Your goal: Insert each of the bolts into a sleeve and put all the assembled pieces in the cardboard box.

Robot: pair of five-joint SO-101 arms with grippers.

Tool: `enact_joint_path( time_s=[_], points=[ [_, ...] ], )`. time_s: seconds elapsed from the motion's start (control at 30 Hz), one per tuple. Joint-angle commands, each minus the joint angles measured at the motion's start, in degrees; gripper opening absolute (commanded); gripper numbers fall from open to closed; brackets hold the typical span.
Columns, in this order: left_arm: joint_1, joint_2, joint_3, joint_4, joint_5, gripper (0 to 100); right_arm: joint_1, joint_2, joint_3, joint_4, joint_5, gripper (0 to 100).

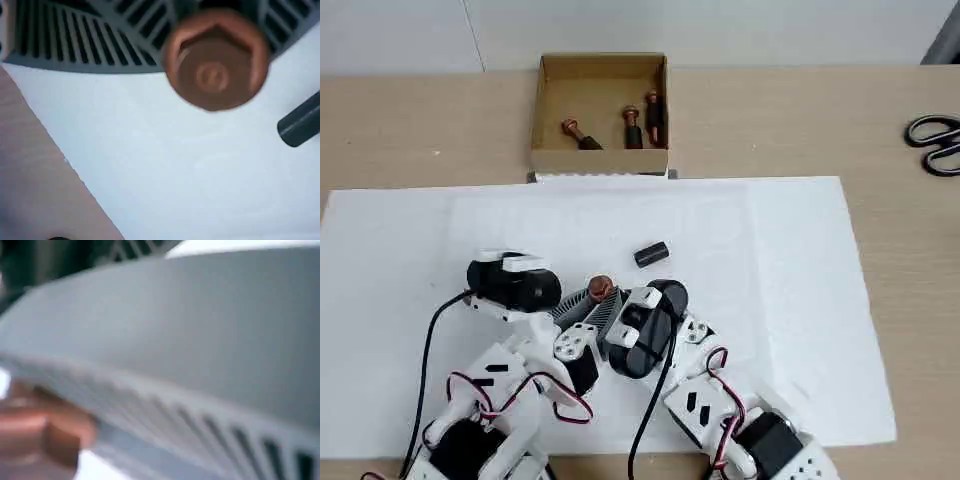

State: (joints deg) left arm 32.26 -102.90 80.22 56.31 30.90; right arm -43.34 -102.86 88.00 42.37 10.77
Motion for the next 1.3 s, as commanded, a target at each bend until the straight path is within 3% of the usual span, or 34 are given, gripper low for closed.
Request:
enact_joint_path(
  time_s=[0.0, 0.33, 0.67, 0.9, 1.27],
  points=[
    [1.4, -0.1, -0.1, 1.1, -1.8, 1, 0.5, -0.6, -5.7, -1.5, 0.4, 0.2],
    [3.9, -0.2, 2.7, 4.7, -8.5, 1, 0.5, -0.6, -5.7, -1.5, 2.3, 0.2],
    [3.6, -0.2, 3.0, 3.4, -8.5, 1, 0.5, -0.6, -5.7, -1.3, 2.3, 0.2],
    [3.6, -0.2, 2.9, 3.4, -8.5, 17, 0.5, -0.6, -5.5, -1.2, 2.2, 0.2],
    [3.5, -0.2, -0.2, 3.4, -8.5, 18, 0.5, -0.6, -4.1, -1.3, 2.0, 0.2]
  ],
)
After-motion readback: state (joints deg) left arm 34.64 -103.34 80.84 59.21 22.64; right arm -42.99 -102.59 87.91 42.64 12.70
